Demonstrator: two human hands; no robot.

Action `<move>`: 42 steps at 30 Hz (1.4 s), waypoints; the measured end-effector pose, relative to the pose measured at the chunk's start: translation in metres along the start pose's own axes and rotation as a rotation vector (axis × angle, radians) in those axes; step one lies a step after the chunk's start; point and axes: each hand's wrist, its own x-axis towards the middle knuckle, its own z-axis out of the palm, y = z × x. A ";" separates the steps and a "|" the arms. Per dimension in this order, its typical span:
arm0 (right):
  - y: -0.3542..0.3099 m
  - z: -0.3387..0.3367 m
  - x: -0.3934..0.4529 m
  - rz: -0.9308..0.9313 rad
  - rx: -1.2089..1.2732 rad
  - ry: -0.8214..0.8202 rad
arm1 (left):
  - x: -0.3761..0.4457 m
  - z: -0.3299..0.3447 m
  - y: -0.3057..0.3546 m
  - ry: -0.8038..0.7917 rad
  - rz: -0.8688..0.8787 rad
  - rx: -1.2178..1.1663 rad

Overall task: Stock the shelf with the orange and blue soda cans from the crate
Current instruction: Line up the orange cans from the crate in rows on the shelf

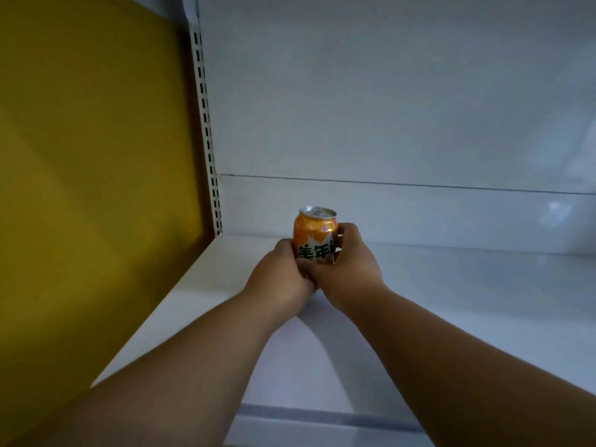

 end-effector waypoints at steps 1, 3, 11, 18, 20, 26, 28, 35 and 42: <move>0.001 0.004 0.008 0.003 -0.007 0.004 | 0.009 0.000 0.000 0.011 -0.008 0.017; 0.002 0.012 0.023 0.009 -0.022 0.008 | 0.026 0.000 -0.002 0.023 -0.033 0.028; 0.015 0.041 0.076 -0.024 -0.109 -0.001 | 0.089 0.002 -0.020 0.075 0.032 0.102; 0.027 0.048 0.072 -0.161 -0.210 0.180 | 0.102 0.016 -0.031 0.322 0.087 -0.018; 0.030 0.045 0.070 -0.203 -0.269 0.156 | 0.099 0.011 -0.033 0.376 0.084 -0.027; 0.031 0.045 0.068 -0.240 -0.330 0.065 | 0.094 0.013 -0.034 0.334 0.116 -0.068; 0.030 0.046 0.068 -0.249 -0.326 -0.005 | 0.096 0.013 -0.030 0.292 0.111 -0.088; 0.030 0.049 0.067 -0.257 -0.330 -0.101 | 0.106 0.016 -0.033 0.240 0.086 -0.092; 0.024 0.050 0.065 -0.222 -0.382 -0.117 | 0.103 0.016 -0.035 0.236 0.086 -0.080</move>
